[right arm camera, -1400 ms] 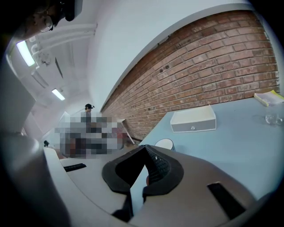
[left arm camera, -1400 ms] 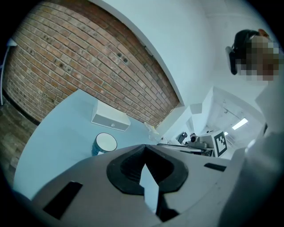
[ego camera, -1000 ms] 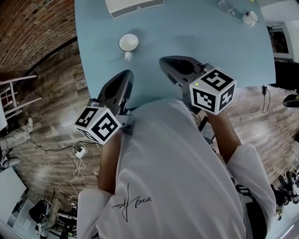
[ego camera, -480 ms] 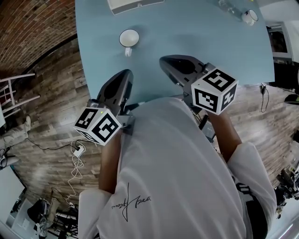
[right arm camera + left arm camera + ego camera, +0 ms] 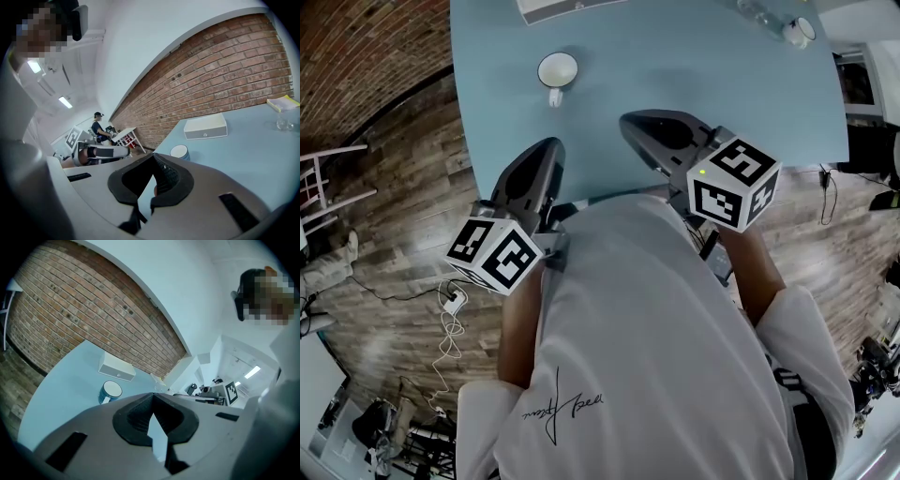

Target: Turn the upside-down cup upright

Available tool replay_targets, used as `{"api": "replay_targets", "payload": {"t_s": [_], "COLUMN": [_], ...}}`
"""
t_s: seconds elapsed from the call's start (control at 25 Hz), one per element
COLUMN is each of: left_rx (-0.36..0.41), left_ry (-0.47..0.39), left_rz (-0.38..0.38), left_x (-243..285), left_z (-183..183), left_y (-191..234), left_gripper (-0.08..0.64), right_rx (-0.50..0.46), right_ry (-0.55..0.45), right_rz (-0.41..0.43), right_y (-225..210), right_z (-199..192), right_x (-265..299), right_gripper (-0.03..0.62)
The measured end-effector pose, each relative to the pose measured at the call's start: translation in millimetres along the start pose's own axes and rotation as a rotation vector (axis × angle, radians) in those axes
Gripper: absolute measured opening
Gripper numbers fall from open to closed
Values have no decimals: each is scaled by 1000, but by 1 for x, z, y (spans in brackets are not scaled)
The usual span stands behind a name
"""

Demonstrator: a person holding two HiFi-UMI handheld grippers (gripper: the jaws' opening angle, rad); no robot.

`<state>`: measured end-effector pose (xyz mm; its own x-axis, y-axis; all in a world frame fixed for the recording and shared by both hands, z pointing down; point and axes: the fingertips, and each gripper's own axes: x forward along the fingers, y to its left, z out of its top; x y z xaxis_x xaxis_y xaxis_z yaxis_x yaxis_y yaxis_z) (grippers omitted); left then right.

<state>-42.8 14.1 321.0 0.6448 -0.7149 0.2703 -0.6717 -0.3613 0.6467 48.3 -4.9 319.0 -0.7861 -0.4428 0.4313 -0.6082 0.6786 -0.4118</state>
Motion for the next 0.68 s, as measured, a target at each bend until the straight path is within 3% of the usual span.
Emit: {"api": "replay_targets", "payload": {"t_s": [0.68], "left_rx": [-5], "left_ry": [0], "left_rz": [-9], "left_x": [-7], "left_z": [-2], "left_y": [-3], "left_gripper": [11], "right_rx": [1], "right_ry": [6], "right_rz": [7], "right_y": [6], "right_z": [-4], "right_x": [-4], "right_gripper": [20]}}
